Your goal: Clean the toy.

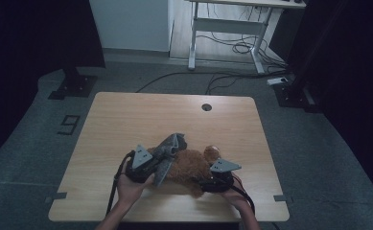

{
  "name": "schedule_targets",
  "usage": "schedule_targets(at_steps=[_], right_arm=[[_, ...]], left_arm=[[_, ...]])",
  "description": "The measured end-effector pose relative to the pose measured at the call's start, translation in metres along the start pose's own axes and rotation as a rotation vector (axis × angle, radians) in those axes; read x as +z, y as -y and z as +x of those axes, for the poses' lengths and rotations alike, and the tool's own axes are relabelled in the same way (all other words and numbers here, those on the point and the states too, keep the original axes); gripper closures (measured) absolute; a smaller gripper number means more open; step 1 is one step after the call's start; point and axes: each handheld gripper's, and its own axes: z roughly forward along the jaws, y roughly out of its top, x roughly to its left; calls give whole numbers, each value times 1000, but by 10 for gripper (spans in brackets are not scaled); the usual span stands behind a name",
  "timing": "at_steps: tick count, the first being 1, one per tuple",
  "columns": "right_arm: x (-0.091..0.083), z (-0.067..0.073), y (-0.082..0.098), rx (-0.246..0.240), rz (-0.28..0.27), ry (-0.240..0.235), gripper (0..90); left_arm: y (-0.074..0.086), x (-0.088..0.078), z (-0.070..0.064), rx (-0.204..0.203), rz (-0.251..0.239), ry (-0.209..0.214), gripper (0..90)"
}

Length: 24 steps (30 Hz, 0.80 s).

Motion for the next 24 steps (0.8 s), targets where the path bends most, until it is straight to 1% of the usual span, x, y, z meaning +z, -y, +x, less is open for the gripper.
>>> schedule_targets(at_steps=[3, 4, 5, 7, 8, 9, 11, 12, 13, 15, 16, 17, 18, 19, 21, 23, 24], right_arm=[[0, 0, 0, 2, -2, -1, 281], [0, -1, 0, 4, -2, -1, 281], [0, -1, 1, 5, -3, -1, 282], [-1, -2, 1, 15, -7, -4, 282], [0, -2, 2, 13, -8, -5, 282], [0, -2, 2, 10, -9, -7, 282], [0, -2, 1, 9, -7, -5, 281], [0, -2, 1, 13, -7, -3, 281], [0, -2, 2, 17, -8, -3, 282], [-1, -3, 2, 22, -9, -4, 281], [-1, -3, 2, 22, -10, -4, 282], [-1, -3, 2, 24, -12, -5, 282], [-1, -4, 2, 25, -12, -6, 281], [-1, -5, 3, 30, -11, -7, 282], [-2, -6, 3, 41, -14, -6, 282], [-3, -8, 5, 48, -21, -3, 284], [-3, -9, 5, 51, -20, -2, 287]], left_arm=[[6, -6, 10, -19, 0, -22, 832], [9, -7, 15, -27, 10, -37, 832], [12, -8, 19, -32, 17, -43, 833], [22, -7, 28, -70, 30, -31, 833], [26, -8, 30, -81, 29, -28, 833], [28, -9, 32, -85, 30, -31, 833], [32, -12, 36, -92, 38, -53, 833], [35, -12, 39, -100, 46, -62, 833], [39, -12, 45, -120, 56, -67, 833], [47, -12, 51, -154, 68, -65, 832], [53, -10, 54, -170, 83, -66, 832], [57, -9, 56, -177, 93, -69, 832], [61, -8, 59, -185, 117, -75, 832], [64, -7, 60, -192, 125, -71, 831], [66, -8, 63, -197, 134, -67, 830], [60, -10, 63, -203, 115, -57, 830], [54, -12, 63, -199, 98, -53, 830]])
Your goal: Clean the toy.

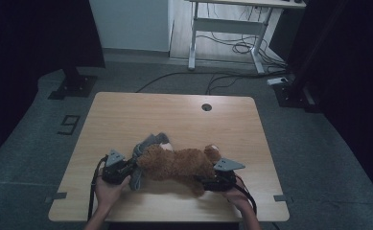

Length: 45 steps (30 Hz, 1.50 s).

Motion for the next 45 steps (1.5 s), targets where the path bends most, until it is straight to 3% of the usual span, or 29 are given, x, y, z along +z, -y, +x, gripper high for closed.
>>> schedule_targets(at_steps=[8, 12, 13, 14, 17, 18, 23, 24, 26, 28, 31, 33, 36, 45], right_arm=[[0, 3, -2, -52, -10, 34, 333], [-1, 2, -2, -54, -10, 34, 333], [-1, 2, -2, -54, -10, 34, 333], [0, 2, -2, -51, -11, 34, 332], [1, 3, -3, -53, -10, 36, 332], [1, 3, -3, -53, -10, 37, 332], [1, 3, -3, -47, -10, 37, 331], [1, 2, -3, -45, -10, 37, 331], [2, 2, -3, -46, -11, 37, 331], [2, 2, -3, -47, -11, 36, 331], [1, 3, -3, -47, -8, 38, 331], [2, 3, -3, -45, -8, 35, 331], [3, 4, -4, -50, -10, 34, 331], [3, 8, -4, -71, -7, 28, 331]], left_arm=[[-50, -10, -28, 74, -96, 63, 830], [-72, -15, -56, 135, -142, 116, 830], [-72, -15, -56, 135, -142, 116, 830], [-80, -15, -72, 164, -156, 163, 830], [-86, -10, -95, 215, -150, 206, 829], [-87, -4, -109, 244, -137, 221, 827], [-87, 13, -156, 308, -126, 319, 824], [-87, 17, -171, 338, -120, 347, 824], [-87, 23, -187, 390, -110, 337, 822], [-85, 33, -196, 420, -83, 294, 822], [-80, 49, -189, 391, -28, 261, 823], [-72, 57, -176, 361, 1, 247, 826], [-67, 56, -160, 325, -10, 237, 830], [-65, 37, -126, 273, -58, 176, 831]])
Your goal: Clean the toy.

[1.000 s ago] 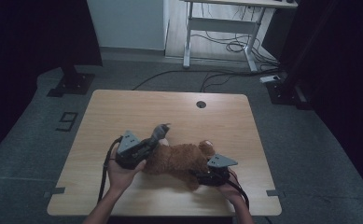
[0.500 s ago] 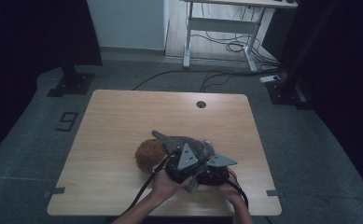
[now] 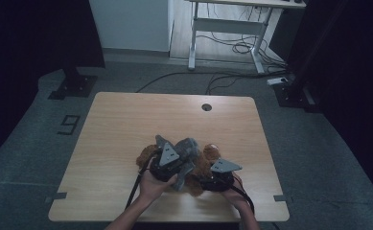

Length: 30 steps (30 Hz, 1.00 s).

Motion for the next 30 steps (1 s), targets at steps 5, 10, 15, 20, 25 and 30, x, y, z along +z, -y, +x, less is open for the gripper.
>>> schedule_targets(at_steps=[5, 10, 15, 20, 25, 30], right_arm=[[0, -2, 1, 10, -2, -4, 331], [0, -3, 1, 27, -7, -4, 331], [1, -1, 1, 22, -8, -3, 330], [1, -1, 1, 20, -8, 1, 330], [0, -1, 1, 19, -9, -1, 322], [-2, -1, 2, 17, -9, -8, 315]], left_arm=[[7, -24, 25, -53, -30, -57, 830], [25, -44, 49, -97, -19, -107, 829], [49, -53, 67, -155, 4, -109, 829], [60, -60, 83, -201, 28, -157, 829], [71, -61, 94, -252, 57, -181, 827], [66, -65, 100, -262, 40, -180, 825]])
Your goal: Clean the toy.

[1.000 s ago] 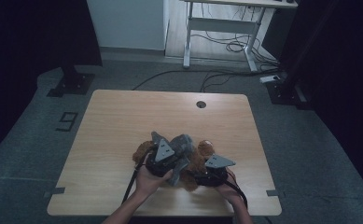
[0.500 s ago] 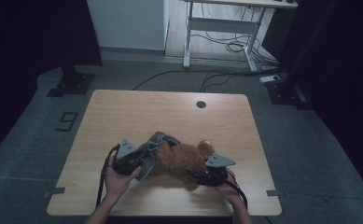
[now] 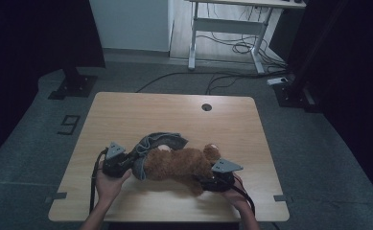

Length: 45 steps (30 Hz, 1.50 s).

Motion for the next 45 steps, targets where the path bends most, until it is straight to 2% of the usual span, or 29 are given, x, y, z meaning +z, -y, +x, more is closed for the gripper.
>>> schedule_targets(at_steps=[4, 6, 9, 12, 14, 16, 19, 21, 23, 24, 26, 28, 29, 31, 32, 33, 34, 35, 37, 38, 40, 43, 44, 45], right_arm=[[-1, -1, 0, 2, 1, -3, 316], [-1, -1, 0, -1, 1, -3, 316], [-1, -1, 0, -5, 0, -3, 315], [-1, -1, 0, -9, -1, -3, 314], [-2, -1, 1, -9, -1, -2, 310], [-3, -1, 2, -9, 1, -3, 290], [-6, -1, 0, -6, 4, -17, 251], [-11, -2, -6, 35, -8, -44, 243], [-20, -6, -15, 87, -47, -65, 271], [-28, -9, -22, 126, -87, -65, 275], [-35, -14, -33, 157, -117, -49, 264], [-35, -17, -47, 148, -80, -6, 232], [-33, -18, -52, 145, -55, -5, 216], [-23, -22, -61, 129, 29, -38, 185], [-15, -23, -63, 109, 97, -52, 153], [-10, -22, -63, 93, 136, -54, 131], [-2, -22, -61, 87, 187, -79, 117], [5, -22, -58, 108, 213, -111, 91], [11, -23, -52, 137, 235, -150, 69], [15, -22, -48, 136, 257, -172, 63], [20, -17, -40, 119, 282, -185, 74], [19, -13, -35, 107, 250, -168, 208], [17, -12, -34, 80, 226, -160, 279], [15, -12, -33, 73, 213, -153, 318]], left_arm=[[-15, -2, -9, 26, -18, 6, 824], [-26, -1, -19, 56, -30, 25, 822], [-43, 8, -37, 105, -36, 47, 820], [-50, 20, -49, 139, -17, 45, 820], [-49, 31, -53, 147, 15, 54, 820], [-42, 35, -54, 150, 16, 44, 823], [-29, 33, -49, 121, 4, 52, 828], [-21, 30, -48, 117, -14, 53, 832], [-15, 25, -48, 119, -30, 57, 833], [-14, 24, -48, 121, -35, 57, 833], [-10, 22, -50, 130, -46, 54, 833], [-7, 20, -51, 134, -55, 52, 833], [-6, 19, -52, 137, -59, 52, 834], [-3, 18, -52, 134, -65, 53, 833], [-3, 17, -51, 131, -66, 56, 834], [-2, 16, -51, 126, -68, 61, 833], [-1, 16, -51, 127, -68, 65, 833], [0, 15, -50, 126, -69, 68, 834], [1, 15, -50, 120, -71, 78, 834], [1, 14, -50, 121, -70, 83, 834], [2, 13, -51, 122, -71, 84, 834], [4, 12, -50, 112, -77, 92, 833], [4, 11, -50, 109, -78, 94, 834], [4, 11, -50, 107, -78, 95, 833]])
